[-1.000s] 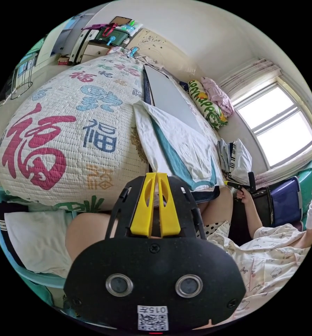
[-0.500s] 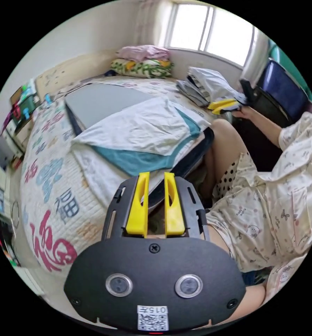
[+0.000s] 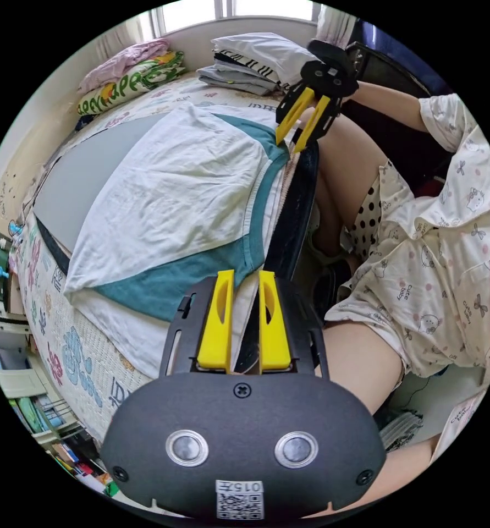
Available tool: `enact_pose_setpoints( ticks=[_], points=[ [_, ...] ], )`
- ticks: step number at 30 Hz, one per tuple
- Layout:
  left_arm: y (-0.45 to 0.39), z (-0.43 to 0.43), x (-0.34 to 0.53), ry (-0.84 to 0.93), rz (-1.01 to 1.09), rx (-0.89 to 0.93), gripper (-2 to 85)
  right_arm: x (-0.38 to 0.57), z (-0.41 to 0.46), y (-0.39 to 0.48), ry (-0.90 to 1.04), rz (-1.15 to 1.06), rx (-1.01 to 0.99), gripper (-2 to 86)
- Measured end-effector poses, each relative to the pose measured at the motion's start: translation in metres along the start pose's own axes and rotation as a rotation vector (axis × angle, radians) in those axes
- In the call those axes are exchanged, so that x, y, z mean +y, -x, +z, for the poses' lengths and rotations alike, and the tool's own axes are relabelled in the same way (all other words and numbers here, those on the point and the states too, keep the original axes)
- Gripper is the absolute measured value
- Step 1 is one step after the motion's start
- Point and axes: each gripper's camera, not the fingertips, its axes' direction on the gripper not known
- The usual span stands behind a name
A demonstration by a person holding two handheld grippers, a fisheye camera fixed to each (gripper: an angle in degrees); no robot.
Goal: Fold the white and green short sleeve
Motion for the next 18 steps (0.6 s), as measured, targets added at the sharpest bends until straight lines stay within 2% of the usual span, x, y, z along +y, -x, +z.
enact_pose_setpoints(
  ticks=[3,7,10,12,14,16,18],
  points=[
    [0.034,0.002,-0.008,0.018,0.017,0.105,3.4,0.010,0.016,-0.022,0.015,0.034,-0.040,0.5],
    [0.081,-0.004,-0.022,-0.002,0.030,0.259,1.1,0.013,0.030,-0.049,0.038,0.038,-0.132,-0.8],
    [0.127,-0.028,-0.037,-0.060,0.108,0.358,0.4,0.010,0.030,-0.073,0.036,-0.036,-0.218,-0.9],
    [0.195,-0.059,-0.064,-0.104,0.123,0.429,0.3,-0.007,0.020,-0.113,0.066,-0.128,-0.266,-1.0],
    [0.261,-0.088,-0.092,-0.160,0.106,0.418,0.3,-0.030,0.006,-0.163,0.060,-0.143,-0.232,-1.0],
    [0.333,-0.116,-0.128,-0.222,0.051,0.324,0.5,-0.061,-0.010,-0.231,0.035,-0.091,-0.129,-0.9],
    [0.434,-0.147,-0.173,-0.424,-0.128,0.193,1.2,-0.107,-0.028,-0.344,-0.072,0.140,0.051,-0.7]
  ],
)
